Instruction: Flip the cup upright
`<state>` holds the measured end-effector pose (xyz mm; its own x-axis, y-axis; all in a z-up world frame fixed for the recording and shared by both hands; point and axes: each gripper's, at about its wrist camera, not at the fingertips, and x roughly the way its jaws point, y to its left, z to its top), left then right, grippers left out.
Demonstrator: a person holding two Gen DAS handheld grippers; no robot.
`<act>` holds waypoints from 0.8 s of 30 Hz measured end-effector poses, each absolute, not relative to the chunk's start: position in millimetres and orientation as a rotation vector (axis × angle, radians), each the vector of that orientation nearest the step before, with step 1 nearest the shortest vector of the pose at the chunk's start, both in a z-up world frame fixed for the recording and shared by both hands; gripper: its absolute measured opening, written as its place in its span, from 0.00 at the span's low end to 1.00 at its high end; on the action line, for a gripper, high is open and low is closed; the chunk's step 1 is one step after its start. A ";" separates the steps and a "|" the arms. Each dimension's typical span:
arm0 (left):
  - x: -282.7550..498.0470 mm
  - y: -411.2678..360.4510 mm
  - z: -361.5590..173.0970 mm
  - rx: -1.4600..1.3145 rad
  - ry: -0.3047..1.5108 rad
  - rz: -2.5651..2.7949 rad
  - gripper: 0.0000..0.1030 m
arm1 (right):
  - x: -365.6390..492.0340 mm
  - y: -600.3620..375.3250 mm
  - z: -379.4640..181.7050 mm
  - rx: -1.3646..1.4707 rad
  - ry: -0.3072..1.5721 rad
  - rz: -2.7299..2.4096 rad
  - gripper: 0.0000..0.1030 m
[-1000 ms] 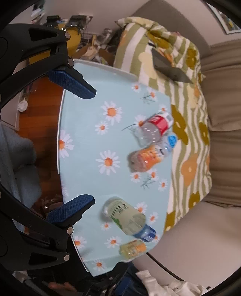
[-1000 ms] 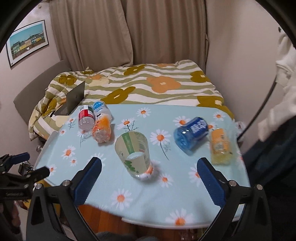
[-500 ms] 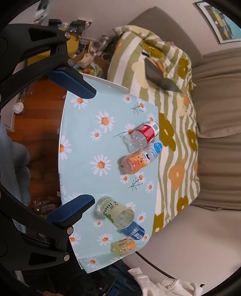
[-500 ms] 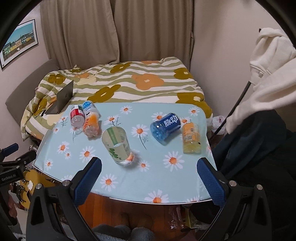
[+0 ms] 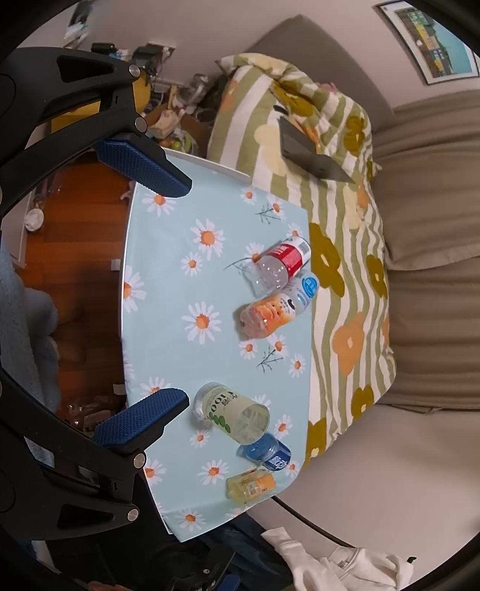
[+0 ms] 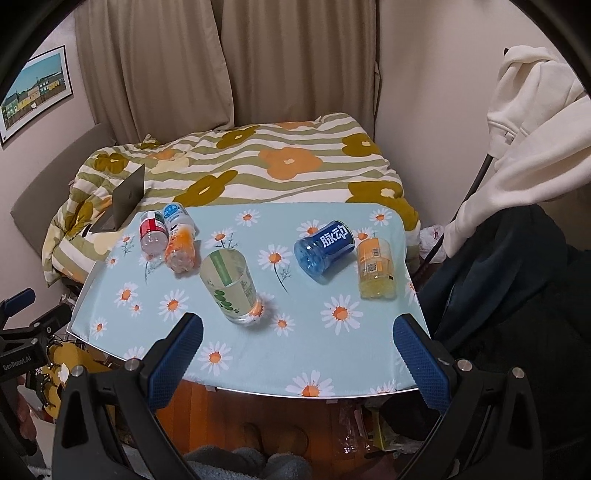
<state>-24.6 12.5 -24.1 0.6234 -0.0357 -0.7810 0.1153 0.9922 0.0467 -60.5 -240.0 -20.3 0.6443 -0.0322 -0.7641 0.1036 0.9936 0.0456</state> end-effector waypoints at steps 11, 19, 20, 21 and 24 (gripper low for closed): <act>-26.6 9.4 -20.2 0.097 0.883 -0.088 1.00 | -61.7 -241.4 -16.8 0.090 0.865 -0.083 1.00; -26.6 8.3 -19.9 0.097 0.882 -0.088 1.00 | -61.2 -243.3 -14.7 0.090 0.862 -0.090 1.00; -26.5 7.8 -19.5 0.097 0.882 -0.087 1.00 | -61.1 -243.3 -14.7 0.090 0.862 -0.090 1.00; -26.6 8.2 -19.8 0.097 0.882 -0.088 1.00 | -61.2 -243.2 -14.7 0.091 0.862 -0.089 1.00; -26.8 8.6 -20.0 0.096 0.882 -0.089 1.00 | -61.2 -243.0 -14.8 0.090 0.862 -0.090 1.00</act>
<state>-26.8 8.6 -20.0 0.6324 -0.0375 -0.7738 0.1170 0.9920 0.0476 -61.2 -243.0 -14.8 0.6479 -0.0422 -0.7606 0.1153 0.9924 0.0432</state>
